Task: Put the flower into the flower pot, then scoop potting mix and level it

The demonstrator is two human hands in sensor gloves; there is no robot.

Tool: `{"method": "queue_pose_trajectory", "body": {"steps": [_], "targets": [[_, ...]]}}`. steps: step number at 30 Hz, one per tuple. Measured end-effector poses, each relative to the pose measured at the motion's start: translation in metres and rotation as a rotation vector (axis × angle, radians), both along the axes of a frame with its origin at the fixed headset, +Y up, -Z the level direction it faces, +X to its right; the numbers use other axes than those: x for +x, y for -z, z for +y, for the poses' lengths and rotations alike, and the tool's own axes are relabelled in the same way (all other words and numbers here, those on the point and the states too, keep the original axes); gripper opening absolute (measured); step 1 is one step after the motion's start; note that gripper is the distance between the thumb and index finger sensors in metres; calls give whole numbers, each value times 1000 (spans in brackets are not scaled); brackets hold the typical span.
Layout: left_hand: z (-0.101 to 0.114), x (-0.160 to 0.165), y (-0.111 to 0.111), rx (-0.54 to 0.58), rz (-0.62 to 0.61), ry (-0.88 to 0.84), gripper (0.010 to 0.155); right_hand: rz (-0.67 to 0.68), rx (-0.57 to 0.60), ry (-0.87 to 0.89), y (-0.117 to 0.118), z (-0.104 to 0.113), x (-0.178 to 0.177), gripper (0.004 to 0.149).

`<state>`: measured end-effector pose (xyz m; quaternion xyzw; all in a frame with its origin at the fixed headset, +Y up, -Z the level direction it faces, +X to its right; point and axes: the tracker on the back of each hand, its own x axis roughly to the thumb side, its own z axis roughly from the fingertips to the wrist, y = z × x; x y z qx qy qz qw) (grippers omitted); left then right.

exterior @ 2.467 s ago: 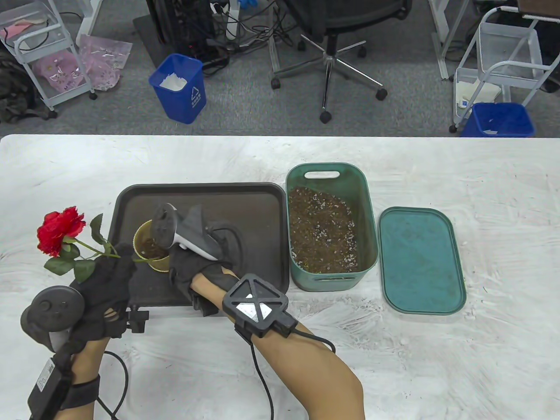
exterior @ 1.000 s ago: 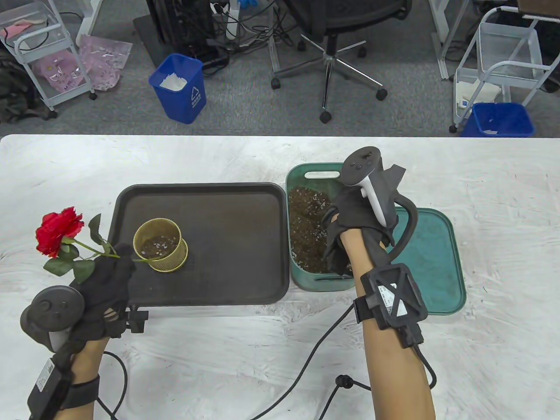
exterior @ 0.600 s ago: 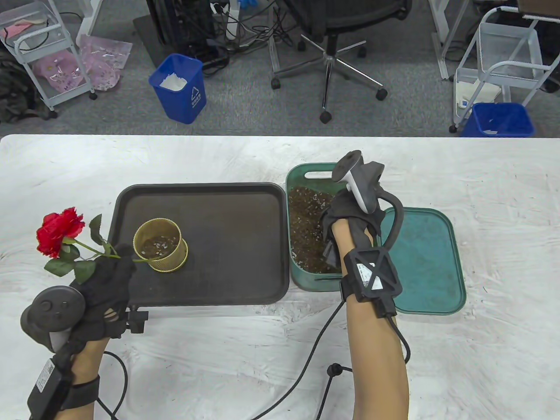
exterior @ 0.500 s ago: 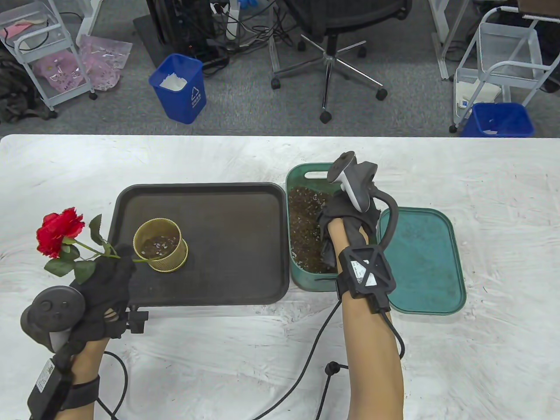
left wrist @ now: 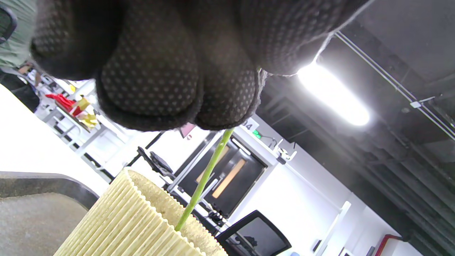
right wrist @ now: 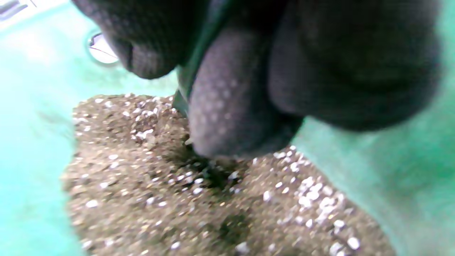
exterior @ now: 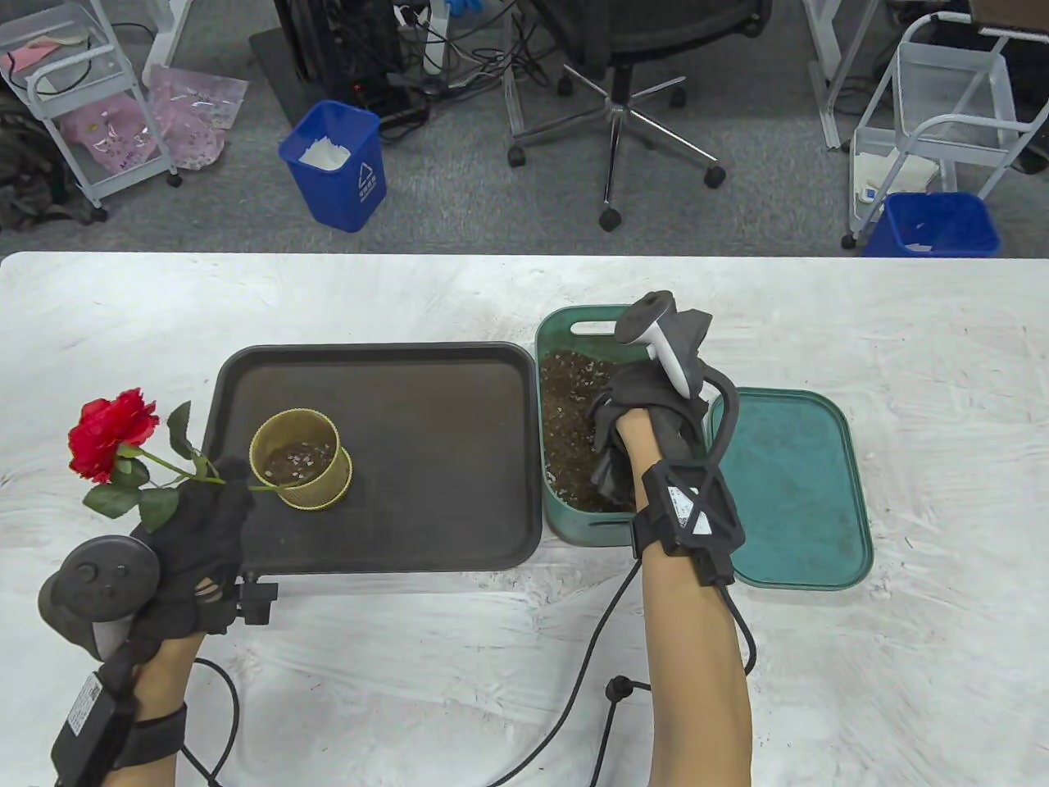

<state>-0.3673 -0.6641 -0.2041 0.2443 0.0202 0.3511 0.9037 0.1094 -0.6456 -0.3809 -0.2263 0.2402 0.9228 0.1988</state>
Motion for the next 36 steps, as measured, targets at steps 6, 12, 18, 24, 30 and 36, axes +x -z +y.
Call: {"method": "queue_pose_trajectory", "body": {"steps": [6,12,18,24,30,36], "targets": [[0,0,0,1,-2,1,47,-10,-4,116,-3,-2,4,52],[0,1,0,1,-5,0,47,-45,-32,323,-8,-6,8,52],[0,2,0,3,-12,4,47,-86,-32,409,-17,-7,8,53],[-1,2,0,5,-15,9,47,-124,5,438,-25,1,11,52],[-1,3,0,6,-16,10,47,-160,56,485,-40,14,19,52],[0,3,0,9,-16,24,47,-191,117,543,-52,29,30,52]]}}
